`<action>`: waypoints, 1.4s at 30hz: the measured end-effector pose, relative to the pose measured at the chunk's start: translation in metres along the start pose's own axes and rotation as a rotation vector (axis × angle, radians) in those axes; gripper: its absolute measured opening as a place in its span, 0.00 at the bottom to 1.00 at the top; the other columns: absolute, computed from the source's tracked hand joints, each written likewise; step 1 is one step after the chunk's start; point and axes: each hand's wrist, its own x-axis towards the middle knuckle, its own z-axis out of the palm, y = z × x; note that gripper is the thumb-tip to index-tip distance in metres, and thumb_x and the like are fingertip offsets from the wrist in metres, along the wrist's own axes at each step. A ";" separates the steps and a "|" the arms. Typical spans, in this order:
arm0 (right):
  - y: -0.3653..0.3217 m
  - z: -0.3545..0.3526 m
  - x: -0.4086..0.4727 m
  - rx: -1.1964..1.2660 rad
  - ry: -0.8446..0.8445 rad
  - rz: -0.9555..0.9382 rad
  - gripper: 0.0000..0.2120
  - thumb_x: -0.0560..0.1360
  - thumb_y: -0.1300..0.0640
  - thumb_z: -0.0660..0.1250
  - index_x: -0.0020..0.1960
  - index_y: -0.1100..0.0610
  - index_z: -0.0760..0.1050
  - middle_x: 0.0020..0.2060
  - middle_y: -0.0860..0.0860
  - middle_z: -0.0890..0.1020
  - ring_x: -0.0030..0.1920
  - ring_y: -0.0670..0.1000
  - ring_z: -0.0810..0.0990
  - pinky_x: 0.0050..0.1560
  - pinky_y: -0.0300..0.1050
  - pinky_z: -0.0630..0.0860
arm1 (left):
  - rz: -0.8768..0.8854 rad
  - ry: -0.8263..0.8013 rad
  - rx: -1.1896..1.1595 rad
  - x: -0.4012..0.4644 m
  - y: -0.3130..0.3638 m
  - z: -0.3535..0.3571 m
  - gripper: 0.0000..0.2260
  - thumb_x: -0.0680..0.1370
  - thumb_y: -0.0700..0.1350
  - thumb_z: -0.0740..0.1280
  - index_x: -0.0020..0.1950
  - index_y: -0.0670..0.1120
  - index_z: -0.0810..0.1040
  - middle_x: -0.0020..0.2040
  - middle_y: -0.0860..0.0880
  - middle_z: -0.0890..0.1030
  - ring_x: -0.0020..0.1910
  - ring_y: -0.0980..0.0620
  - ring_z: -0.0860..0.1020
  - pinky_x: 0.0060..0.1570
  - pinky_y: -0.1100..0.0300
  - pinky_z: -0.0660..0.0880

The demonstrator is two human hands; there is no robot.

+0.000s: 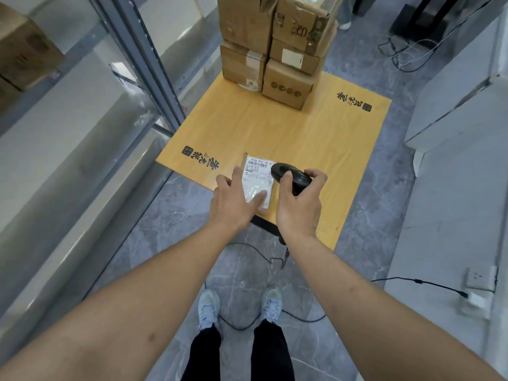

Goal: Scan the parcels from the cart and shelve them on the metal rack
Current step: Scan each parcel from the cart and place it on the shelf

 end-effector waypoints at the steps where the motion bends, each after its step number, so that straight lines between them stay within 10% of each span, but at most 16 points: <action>1: 0.000 0.000 0.000 0.005 0.001 0.001 0.14 0.83 0.42 0.62 0.63 0.43 0.62 0.47 0.42 0.82 0.46 0.44 0.81 0.45 0.47 0.75 | -0.007 -0.004 -0.038 0.000 -0.003 -0.001 0.41 0.80 0.66 0.67 0.84 0.50 0.53 0.68 0.43 0.64 0.61 0.38 0.76 0.58 0.43 0.77; 12: 0.005 0.000 -0.004 0.024 -0.003 -0.002 0.14 0.83 0.43 0.63 0.64 0.45 0.63 0.48 0.41 0.81 0.46 0.43 0.81 0.44 0.45 0.74 | -0.089 -0.176 -0.582 -0.009 -0.023 0.012 0.40 0.82 0.50 0.68 0.82 0.72 0.44 0.67 0.49 0.81 0.58 0.49 0.81 0.66 0.48 0.76; 19: 0.001 -0.001 -0.012 0.010 -0.002 -0.021 0.15 0.83 0.42 0.62 0.65 0.45 0.63 0.47 0.42 0.81 0.46 0.43 0.82 0.47 0.47 0.78 | -0.128 -0.338 -0.735 -0.010 -0.030 0.013 0.43 0.76 0.56 0.72 0.73 0.84 0.45 0.79 0.54 0.71 0.63 0.50 0.82 0.71 0.40 0.74; 28: 0.001 -0.009 -0.022 -0.005 0.022 -0.047 0.15 0.84 0.42 0.63 0.65 0.46 0.63 0.46 0.41 0.80 0.45 0.43 0.81 0.47 0.48 0.78 | -0.148 -0.418 -0.896 -0.021 -0.033 0.017 0.41 0.85 0.48 0.68 0.78 0.78 0.42 0.74 0.51 0.76 0.64 0.50 0.82 0.58 0.55 0.80; 33: -0.014 -0.009 -0.035 0.008 -0.013 -0.089 0.14 0.84 0.43 0.62 0.64 0.46 0.63 0.47 0.40 0.81 0.46 0.41 0.81 0.48 0.45 0.77 | 0.013 -0.335 -0.748 -0.032 -0.026 -0.015 0.41 0.84 0.50 0.68 0.74 0.83 0.42 0.77 0.48 0.74 0.71 0.43 0.77 0.74 0.40 0.70; 42: -0.076 -0.004 -0.077 -0.039 -0.072 -0.314 0.15 0.84 0.43 0.62 0.66 0.46 0.63 0.49 0.42 0.81 0.47 0.44 0.82 0.48 0.49 0.79 | 0.201 -0.155 -0.615 -0.052 -0.029 -0.107 0.42 0.86 0.39 0.63 0.82 0.71 0.38 0.82 0.64 0.57 0.77 0.44 0.69 0.77 0.47 0.67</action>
